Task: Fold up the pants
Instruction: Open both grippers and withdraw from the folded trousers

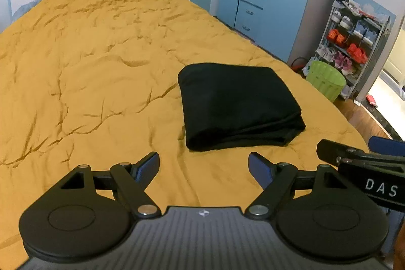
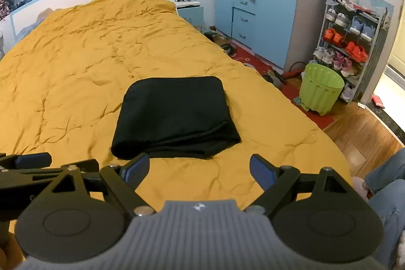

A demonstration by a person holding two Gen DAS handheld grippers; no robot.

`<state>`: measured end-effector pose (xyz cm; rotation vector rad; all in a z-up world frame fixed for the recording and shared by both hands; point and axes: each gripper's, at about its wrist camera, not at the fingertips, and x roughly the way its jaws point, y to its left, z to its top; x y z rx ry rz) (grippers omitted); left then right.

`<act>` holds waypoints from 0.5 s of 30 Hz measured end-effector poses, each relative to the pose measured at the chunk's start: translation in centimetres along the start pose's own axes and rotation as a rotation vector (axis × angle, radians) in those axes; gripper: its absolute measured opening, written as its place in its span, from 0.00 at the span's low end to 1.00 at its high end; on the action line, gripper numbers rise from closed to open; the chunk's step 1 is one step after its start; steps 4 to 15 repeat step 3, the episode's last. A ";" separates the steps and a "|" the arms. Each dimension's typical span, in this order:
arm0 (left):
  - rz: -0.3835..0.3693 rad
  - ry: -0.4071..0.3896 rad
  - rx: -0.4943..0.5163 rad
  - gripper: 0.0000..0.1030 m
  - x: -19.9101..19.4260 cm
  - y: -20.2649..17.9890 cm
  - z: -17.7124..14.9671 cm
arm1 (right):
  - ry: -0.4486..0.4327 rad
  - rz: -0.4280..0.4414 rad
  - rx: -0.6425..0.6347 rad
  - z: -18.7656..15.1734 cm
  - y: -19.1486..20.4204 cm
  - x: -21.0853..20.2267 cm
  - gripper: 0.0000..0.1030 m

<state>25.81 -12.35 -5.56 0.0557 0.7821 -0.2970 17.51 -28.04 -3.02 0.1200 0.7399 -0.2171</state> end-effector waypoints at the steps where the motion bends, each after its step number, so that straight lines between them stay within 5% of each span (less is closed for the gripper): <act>1: 0.001 -0.003 0.000 0.90 0.0 -0.1 0.0 | 0.000 0.000 0.000 0.0 0.0 0.0 0.80; 15: 0.002 -0.006 0.003 0.90 -0.1 -0.2 0.0 | 0.001 0.001 0.000 0.0 0.0 -0.1 0.80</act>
